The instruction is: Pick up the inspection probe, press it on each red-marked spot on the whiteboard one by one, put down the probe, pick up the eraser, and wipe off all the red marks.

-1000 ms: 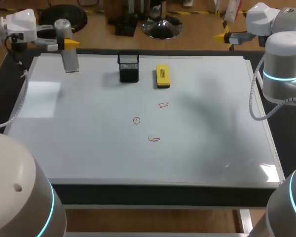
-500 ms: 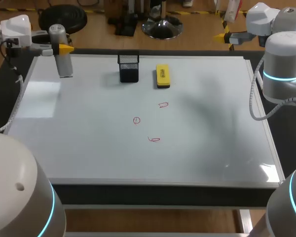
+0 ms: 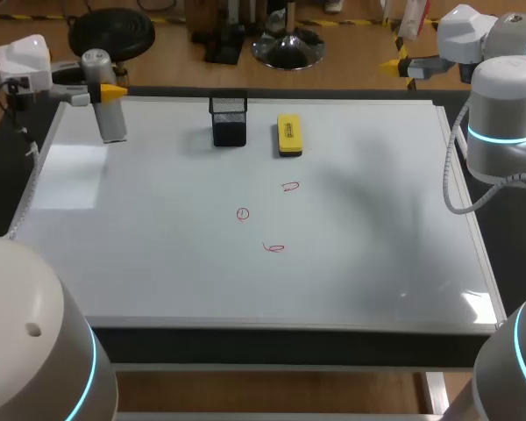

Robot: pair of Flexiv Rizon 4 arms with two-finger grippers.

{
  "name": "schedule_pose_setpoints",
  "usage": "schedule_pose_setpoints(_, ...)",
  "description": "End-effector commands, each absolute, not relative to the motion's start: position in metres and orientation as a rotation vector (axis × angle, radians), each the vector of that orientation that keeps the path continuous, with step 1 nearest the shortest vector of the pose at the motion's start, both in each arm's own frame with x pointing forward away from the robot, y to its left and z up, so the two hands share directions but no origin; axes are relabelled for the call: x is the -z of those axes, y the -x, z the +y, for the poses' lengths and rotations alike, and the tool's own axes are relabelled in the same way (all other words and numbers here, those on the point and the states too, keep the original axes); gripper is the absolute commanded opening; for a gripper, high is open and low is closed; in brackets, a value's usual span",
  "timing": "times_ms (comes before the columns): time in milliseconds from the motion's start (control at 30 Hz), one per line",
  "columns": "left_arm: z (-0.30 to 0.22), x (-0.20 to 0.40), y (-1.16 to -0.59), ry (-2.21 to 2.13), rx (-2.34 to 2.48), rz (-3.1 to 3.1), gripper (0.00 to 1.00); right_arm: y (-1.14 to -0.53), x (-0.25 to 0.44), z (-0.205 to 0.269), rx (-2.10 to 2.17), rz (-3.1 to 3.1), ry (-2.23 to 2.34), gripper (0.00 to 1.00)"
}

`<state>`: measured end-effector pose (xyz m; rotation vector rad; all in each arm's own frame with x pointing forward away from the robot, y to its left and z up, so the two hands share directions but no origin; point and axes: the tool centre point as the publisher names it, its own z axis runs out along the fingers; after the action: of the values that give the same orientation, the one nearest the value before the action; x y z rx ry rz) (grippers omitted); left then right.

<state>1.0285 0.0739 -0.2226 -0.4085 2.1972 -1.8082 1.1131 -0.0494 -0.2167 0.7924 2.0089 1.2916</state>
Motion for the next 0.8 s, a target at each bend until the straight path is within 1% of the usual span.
schedule_pose_setpoints(33,0.074,0.222,-1.027,0.409,1.807,2.191,0.0,-1.114,0.217,-0.05,-1.292,2.01,-0.792,1.0)
schedule_pose_setpoints(400,0.074,0.222,-1.027,0.409,1.807,2.191,0.0,-1.114,0.217,-0.05,-1.292,2.01,-0.792,1.0)
schedule_pose_setpoints(533,0.074,0.222,-1.027,0.409,1.807,2.191,0.0,-1.111,0.231,-0.028,-1.129,2.281,-0.541,1.0)
schedule_pose_setpoints(800,0.074,0.222,-1.027,0.409,1.807,2.191,0.0,-1.104,0.253,0.0,-0.833,2.583,-0.161,1.0)
